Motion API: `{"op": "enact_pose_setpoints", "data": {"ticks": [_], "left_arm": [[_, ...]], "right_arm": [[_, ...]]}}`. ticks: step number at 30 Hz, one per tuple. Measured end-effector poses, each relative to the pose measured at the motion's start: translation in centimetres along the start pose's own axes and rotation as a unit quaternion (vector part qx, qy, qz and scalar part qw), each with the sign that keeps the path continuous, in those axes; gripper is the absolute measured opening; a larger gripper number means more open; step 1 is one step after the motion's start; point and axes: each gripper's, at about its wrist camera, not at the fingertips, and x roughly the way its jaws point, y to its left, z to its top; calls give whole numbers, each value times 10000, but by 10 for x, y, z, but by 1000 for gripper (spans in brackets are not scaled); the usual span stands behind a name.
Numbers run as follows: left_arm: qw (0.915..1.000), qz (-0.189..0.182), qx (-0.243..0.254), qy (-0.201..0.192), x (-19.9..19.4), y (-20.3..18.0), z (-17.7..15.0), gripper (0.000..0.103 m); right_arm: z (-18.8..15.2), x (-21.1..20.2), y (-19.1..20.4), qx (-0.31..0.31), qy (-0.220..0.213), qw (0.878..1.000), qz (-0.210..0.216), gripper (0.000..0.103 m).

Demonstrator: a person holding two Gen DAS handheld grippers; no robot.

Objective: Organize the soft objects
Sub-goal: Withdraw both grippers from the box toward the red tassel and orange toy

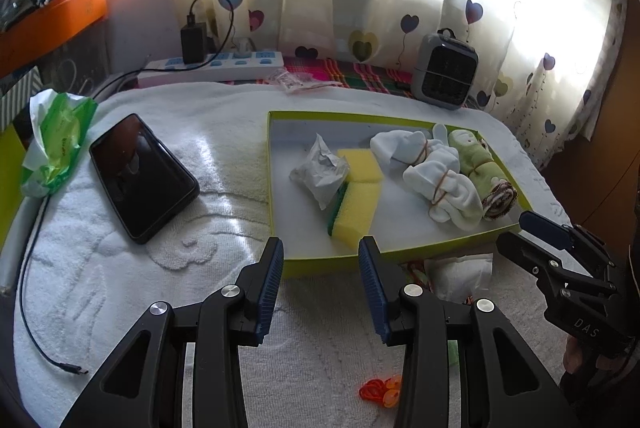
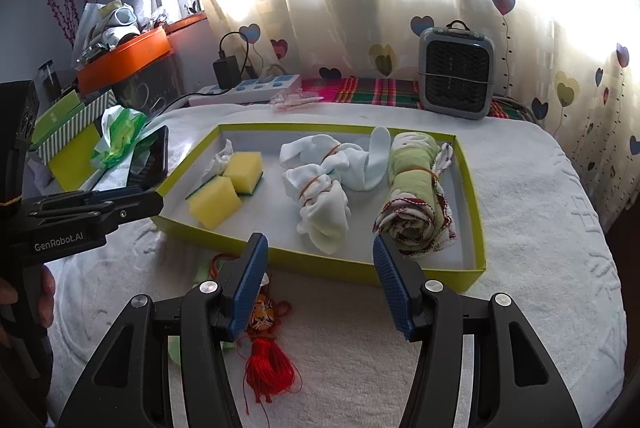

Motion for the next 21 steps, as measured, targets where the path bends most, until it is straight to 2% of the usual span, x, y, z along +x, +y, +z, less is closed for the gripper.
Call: {"op": "enact_pose_setpoints", "data": {"ticks": [9, 21], "left_arm": [[9998, -95, -53, 141, -5, 1, -24, 38], [9976, -590, -63, 352, -10, 2, -53, 38]], "right_arm": [[-16, -13, 2, 2, 71, 9999, 141, 56], [-35, -7, 12, -107, 428, 9984, 345, 56]]}}
